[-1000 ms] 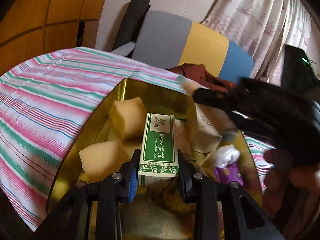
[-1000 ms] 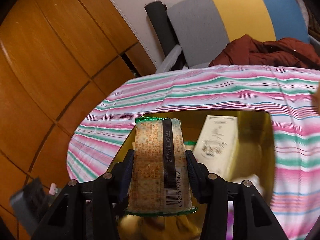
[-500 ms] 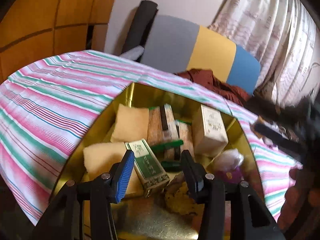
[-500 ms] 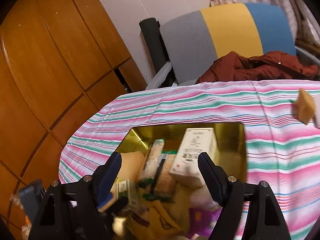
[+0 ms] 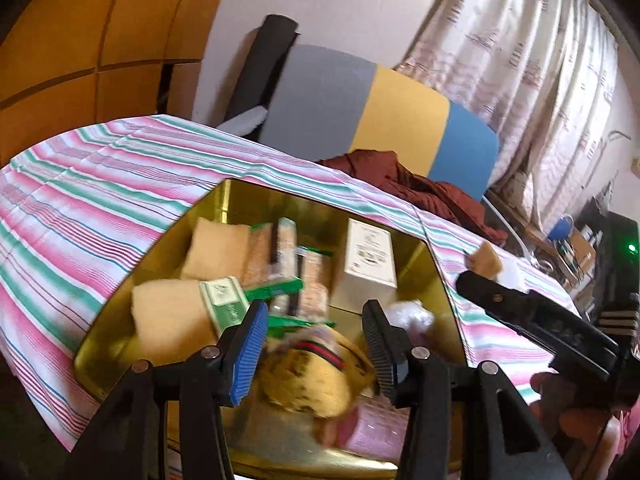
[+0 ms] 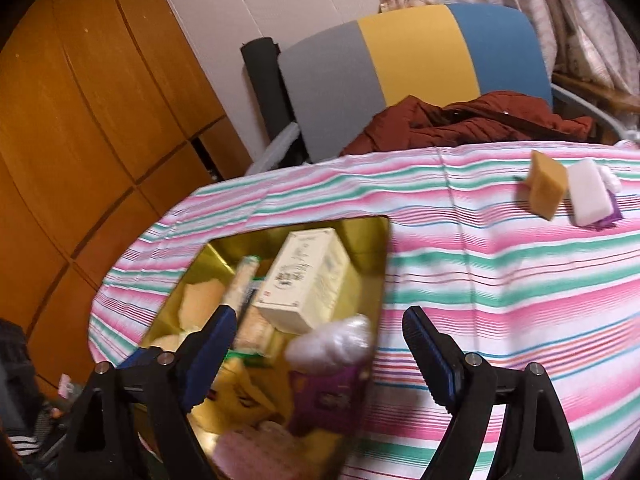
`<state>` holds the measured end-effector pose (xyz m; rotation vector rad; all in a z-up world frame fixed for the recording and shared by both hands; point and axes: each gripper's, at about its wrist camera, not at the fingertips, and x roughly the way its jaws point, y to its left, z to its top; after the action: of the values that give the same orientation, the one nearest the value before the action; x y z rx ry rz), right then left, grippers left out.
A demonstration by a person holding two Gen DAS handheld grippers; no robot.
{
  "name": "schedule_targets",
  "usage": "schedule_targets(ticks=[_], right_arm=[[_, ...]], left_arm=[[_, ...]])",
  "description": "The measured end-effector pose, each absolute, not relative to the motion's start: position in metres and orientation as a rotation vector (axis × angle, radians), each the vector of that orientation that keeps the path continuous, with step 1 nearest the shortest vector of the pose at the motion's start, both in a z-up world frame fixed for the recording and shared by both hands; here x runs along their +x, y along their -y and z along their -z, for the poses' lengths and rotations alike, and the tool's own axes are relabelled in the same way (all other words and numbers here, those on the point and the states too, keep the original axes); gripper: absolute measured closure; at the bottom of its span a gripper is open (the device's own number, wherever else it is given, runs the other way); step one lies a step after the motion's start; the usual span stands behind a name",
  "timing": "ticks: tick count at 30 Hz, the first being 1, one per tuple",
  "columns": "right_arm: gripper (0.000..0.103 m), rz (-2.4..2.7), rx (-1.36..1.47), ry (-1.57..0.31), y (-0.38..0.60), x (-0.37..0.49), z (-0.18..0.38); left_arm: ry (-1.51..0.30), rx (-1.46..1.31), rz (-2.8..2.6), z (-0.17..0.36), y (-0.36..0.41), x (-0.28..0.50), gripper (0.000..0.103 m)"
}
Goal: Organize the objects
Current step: 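Move both open tools away from the tray back over the table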
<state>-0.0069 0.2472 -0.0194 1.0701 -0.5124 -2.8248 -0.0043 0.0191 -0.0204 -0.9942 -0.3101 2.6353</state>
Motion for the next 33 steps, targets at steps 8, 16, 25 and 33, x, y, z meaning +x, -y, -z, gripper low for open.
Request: schedule_targets(ticks=[8,16,25,33], right_arm=[[0.017,2.884,1.137,0.428,-0.267,0.000,0.030],[0.017,2.918,1.186,0.408,-0.292,0.007,0.039],[0.017,2.966,1.237,0.453,-0.330,0.015,0.050],[0.016,3.007,1.274,0.505,-0.372,0.029,0.060]], left_arm=[[0.262,-0.998,-2.576,0.020,-0.041,0.010,0.053],[0.231,-1.027,-2.533,0.024,-0.062,0.020,0.053],[0.135,-1.035,-2.451,0.025,-0.105,0.029,0.053],[0.014,-1.038,-2.349,0.027,-0.158,0.038,0.053]])
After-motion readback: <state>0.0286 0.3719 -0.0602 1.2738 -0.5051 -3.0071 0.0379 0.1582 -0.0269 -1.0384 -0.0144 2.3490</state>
